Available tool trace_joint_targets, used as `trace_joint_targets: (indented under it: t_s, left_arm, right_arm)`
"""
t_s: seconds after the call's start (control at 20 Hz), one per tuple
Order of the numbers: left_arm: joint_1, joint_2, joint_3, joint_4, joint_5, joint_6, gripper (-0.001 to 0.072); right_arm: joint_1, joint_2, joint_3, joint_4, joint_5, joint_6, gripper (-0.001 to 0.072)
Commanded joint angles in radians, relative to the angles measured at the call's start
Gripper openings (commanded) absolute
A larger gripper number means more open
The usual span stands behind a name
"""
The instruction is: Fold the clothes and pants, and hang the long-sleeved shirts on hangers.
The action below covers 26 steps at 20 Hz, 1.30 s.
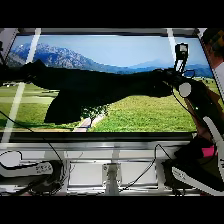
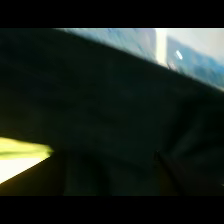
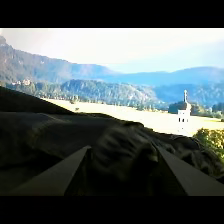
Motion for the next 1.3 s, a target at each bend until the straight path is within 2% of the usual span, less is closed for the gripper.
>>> trace_joint_targets:
  t_s: [0.0,0.05,0.1,0.2,0.25,0.4,0.45,0.6,0.65,0.7,0.75,0.85,0.95,1.05,1.1,1.15,1.25]
  left_arm:
    - [-0.042,0.006,-0.021,0.01,-0.296,-0.062,0.0387]
    - [-0.064,0.006,-0.032,0.009,-0.348,-0.062,0.0137]
    - [-0.09,0.007,-0.043,0.01,-0.383,-0.062,0.0031]
    - [-0.157,0.031,-0.077,0.039,-0.348,-0.102,0.003]
    - [-0.201,0.06,-0.1,0.104,-0.288,-0.126,0.003]
    - [-0.355,0.198,-0.211,0.42,-0.069,-0.301,0.0031]
    - [-0.401,0.255,-0.28,0.469,0.003,-0.357,0.0033]
    - [-0.473,0.38,-0.51,0.433,0.138,-0.487,0.0053]
    - [-0.48,0.406,-0.588,0.38,0.174,-0.51,0.023]
    - [-0.48,0.423,-0.653,0.315,0.209,-0.525,0.0463]
    - [-0.48,0.435,-0.713,0.247,0.249,-0.525,0.0523]
    - [-0.48,0.444,-0.791,0.16,0.308,-0.523,0.0521]
    - [-0.48,0.483,-0.82,0.161,0.39,-0.517,0.0412]
    - [-0.471,0.566,-0.82,0.194,0.457,-0.52,0.0406]
    - [-0.46,0.613,-0.82,0.239,0.46,-0.531,0.0349]
    - [-0.445,0.669,-0.82,0.316,0.451,-0.568,0.0335]
    - [-0.39,0.785,-0.82,0.522,0.419,-0.707,0.0337]
  right_arm:
    - [-0.01,-0.002,0.0,-0.007,0.032,-0.002,0.0478]
    - [-0.018,-0.002,0.0,-0.012,0.04,-0.003,0.0478]
    - [-0.027,-0.002,0.0,-0.015,0.051,-0.003,0.0478]
    - [-0.051,-0.002,0.0,-0.019,0.076,-0.003,0.0478]
    - [-0.066,-0.002,0.0,-0.019,0.091,-0.003,0.0478]
    - [-0.11,-0.002,0.0,-0.019,0.138,-0.003,0.0478]
    - [-0.124,-0.002,0.0,-0.019,0.148,-0.003,0.0478]
    - [-0.147,-0.002,0.0,-0.019,0.163,-0.002,0.0478]
    - [-0.147,-0.002,0.0,-0.019,0.163,-0.003,0.0478]
    - [-0.147,-0.002,0.0,-0.019,0.163,-0.003,0.0478]
    - [-0.147,-0.002,0.0,-0.019,0.163,-0.003,0.0478]
    - [-0.147,-0.002,0.0,-0.019,0.163,-0.003,0.0478]
    - [-0.147,-0.002,0.0,-0.019,0.164,-0.003,0.0478]
    - [-0.147,-0.002,0.0,-0.02,0.164,-0.003,0.0479]
    - [-0.147,-0.002,0.0,-0.02,0.163,-0.003,0.0478]
    - [-0.147,-0.002,0.0,-0.021,0.163,-0.003,0.0478]
    - [-0.147,-0.002,0.0,-0.024,0.163,-0.003,0.0479]
